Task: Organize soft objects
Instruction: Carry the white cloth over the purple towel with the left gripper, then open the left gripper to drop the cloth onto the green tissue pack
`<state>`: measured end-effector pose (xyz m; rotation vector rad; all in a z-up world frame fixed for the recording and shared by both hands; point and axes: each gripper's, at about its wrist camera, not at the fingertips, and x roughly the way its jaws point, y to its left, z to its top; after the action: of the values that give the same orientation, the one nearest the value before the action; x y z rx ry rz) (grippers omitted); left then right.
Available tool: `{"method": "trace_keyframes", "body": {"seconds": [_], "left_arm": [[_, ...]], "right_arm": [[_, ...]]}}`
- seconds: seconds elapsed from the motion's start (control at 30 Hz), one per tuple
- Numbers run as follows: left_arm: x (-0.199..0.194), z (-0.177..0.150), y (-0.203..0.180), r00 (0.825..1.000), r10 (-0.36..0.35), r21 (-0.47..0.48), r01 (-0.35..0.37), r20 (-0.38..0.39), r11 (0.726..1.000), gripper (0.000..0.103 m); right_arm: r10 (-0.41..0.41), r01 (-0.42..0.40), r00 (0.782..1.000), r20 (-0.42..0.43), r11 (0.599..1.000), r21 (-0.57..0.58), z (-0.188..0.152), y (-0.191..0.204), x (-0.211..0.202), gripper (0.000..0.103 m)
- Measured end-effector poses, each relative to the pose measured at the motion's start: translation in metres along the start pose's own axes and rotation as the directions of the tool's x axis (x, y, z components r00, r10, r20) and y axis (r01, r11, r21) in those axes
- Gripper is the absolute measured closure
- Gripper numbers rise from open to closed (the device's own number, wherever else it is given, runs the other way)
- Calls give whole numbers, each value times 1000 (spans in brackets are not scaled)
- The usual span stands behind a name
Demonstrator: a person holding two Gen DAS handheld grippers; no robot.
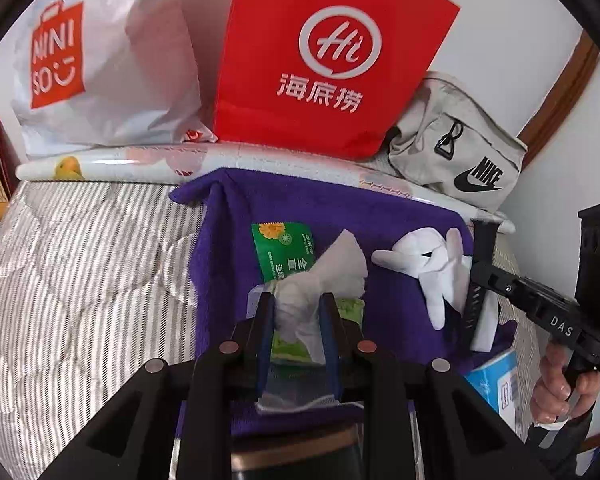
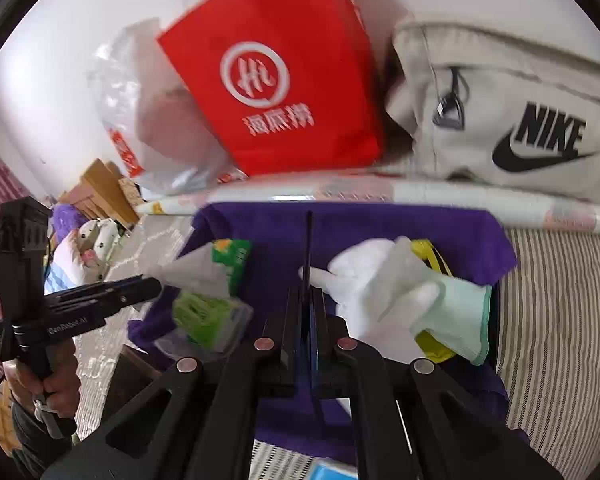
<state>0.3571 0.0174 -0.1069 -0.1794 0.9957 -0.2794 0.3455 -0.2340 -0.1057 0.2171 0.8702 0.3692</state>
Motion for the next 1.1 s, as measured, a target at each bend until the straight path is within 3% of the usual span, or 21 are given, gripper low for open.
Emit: {"method": "trace_keyframes", "body": {"seconds": [0.3, 0.6, 0.7, 0.73, 0.77, 0.83, 1.0, 1.1], "left_arm": [[27, 6, 1, 998, -28, -26, 26, -61, 999, 81], [35, 10, -7, 996, -26, -10, 25, -89, 1000, 80], [35, 11, -9, 994, -37, -13, 36, -98, 999, 67], [34, 11, -9, 994, -37, -15, 36, -98, 999, 57], [32, 11, -10, 995, -33, -16, 31, -91, 999, 45], [28, 10, -12, 997, -22, -5, 22, -79, 1000, 38], [11, 9, -17, 998, 18, 35, -16, -54, 999, 38], [-1, 6, -16, 999, 16, 27, -15, -47, 1000, 38]], "right_arm": [[-32, 34, 998, -48, 999, 37, 3, -17, 15, 98], [-41, 41, 999, -19, 999, -6, 2, -10, 4, 98], [-39, 39, 999, -19, 999, -15, 1, -8, 2, 98], [-39, 38, 999, -20, 999, -17, 0, -7, 1, 98], [-37, 37, 999, -22, 999, -18, -1, -6, 1, 96], [-35, 35, 999, -25, 999, -20, -3, -5, -1, 92], [-40, 39, 999, -6, 998, -38, -7, 2, -14, 61], [-37, 38, 999, 13, 998, -44, -10, 7, -28, 56]]}}
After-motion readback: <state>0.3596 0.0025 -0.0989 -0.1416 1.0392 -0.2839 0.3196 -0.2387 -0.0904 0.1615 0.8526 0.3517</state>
